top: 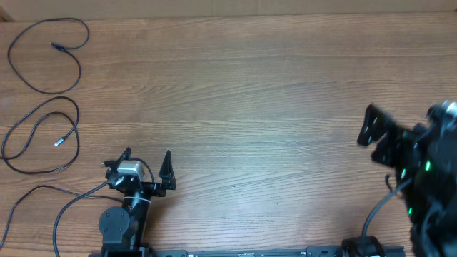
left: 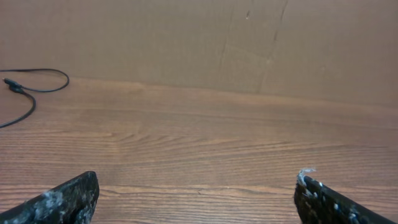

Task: Untangle cables

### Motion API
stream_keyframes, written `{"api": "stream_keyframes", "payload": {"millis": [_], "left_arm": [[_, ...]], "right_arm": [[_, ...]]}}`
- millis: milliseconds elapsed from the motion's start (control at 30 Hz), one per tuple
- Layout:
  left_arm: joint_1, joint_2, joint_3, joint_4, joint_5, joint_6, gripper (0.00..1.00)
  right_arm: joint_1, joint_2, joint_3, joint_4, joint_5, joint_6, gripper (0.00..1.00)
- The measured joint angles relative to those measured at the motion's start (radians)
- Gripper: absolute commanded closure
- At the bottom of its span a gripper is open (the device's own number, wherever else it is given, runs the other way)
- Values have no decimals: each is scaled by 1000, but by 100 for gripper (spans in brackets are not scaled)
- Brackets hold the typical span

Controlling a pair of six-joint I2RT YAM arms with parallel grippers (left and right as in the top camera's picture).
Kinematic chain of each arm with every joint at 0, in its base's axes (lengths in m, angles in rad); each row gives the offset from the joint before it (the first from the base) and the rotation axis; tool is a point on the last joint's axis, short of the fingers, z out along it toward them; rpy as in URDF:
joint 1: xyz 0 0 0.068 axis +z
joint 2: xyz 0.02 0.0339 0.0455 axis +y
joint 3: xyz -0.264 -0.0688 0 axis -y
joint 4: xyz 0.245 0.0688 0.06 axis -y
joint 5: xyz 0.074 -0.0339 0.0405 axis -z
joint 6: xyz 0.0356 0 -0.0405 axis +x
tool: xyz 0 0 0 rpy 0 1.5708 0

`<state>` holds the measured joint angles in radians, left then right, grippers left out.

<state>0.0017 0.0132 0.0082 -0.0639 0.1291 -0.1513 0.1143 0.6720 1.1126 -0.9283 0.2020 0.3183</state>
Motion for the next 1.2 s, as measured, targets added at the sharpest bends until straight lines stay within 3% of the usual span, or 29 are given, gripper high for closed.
{"api": "stream_keyframes", "payload": {"millis": [233, 500, 833, 1200], "left_arm": [[0, 0, 0, 0, 0, 0, 1], [0, 0, 0, 0, 0, 0, 1], [0, 0, 0, 0, 0, 0, 0], [0, 0, 0, 0, 0, 0, 1]], "right_arm": [[-61, -318, -393, 220, -103, -137, 0], [-115, -542, -679, 383, -171, -179, 0], [-121, -623, -887, 617, -303, -257, 0], [-120, -657, -1003, 723, -356, -296, 0]]}}
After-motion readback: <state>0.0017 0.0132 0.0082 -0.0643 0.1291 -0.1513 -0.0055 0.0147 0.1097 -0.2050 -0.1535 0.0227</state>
